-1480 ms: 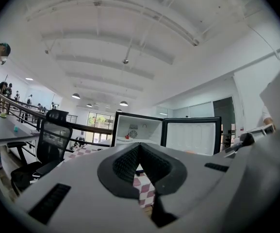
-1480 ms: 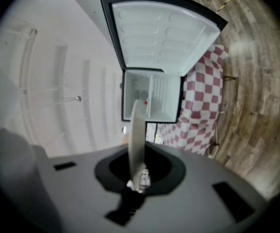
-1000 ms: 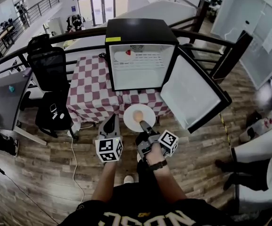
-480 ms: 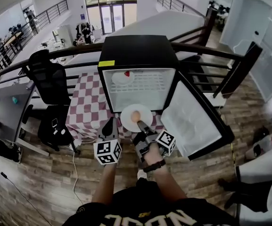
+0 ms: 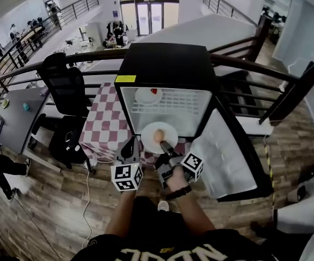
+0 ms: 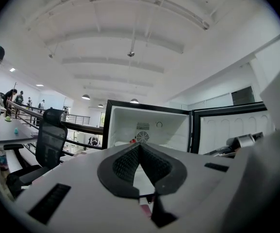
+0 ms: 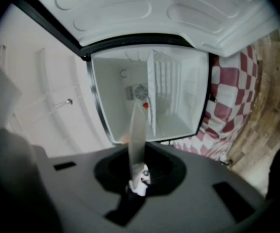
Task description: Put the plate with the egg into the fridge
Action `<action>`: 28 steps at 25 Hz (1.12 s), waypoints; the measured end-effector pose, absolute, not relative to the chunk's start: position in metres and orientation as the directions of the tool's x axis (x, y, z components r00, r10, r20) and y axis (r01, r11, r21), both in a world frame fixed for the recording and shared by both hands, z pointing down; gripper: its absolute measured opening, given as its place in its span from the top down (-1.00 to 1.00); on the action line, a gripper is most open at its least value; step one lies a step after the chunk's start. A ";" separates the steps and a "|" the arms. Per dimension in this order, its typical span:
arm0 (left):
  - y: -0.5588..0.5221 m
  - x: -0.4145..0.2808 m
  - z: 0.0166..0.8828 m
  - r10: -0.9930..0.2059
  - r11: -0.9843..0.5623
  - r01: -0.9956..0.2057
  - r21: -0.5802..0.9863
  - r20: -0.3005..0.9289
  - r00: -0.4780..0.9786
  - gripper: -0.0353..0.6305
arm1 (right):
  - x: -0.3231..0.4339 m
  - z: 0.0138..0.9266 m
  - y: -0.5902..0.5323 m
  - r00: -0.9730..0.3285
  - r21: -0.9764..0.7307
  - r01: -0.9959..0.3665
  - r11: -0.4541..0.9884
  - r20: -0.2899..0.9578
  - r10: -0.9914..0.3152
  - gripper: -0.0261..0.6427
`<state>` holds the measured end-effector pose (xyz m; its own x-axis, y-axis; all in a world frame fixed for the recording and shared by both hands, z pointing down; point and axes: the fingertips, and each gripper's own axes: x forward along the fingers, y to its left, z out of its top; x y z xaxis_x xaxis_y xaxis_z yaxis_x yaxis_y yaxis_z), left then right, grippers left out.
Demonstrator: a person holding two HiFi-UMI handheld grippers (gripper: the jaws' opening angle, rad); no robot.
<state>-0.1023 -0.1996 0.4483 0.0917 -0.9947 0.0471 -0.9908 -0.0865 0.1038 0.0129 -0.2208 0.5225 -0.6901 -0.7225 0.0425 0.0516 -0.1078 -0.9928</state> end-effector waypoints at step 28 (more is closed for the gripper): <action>-0.284 -0.145 0.489 -0.996 -0.053 -0.991 0.121 0.065 0.061 0.83 | -0.017 0.580 -0.302 -0.709 -0.983 0.071 -0.168 0.069 -0.702 0.81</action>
<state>-0.1447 -0.2845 0.4889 0.0612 -0.9960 0.0647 -0.9912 -0.0531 0.1209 -0.0169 -0.3024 0.5802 -0.7088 -0.7021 0.0689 0.0708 -0.1680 -0.9832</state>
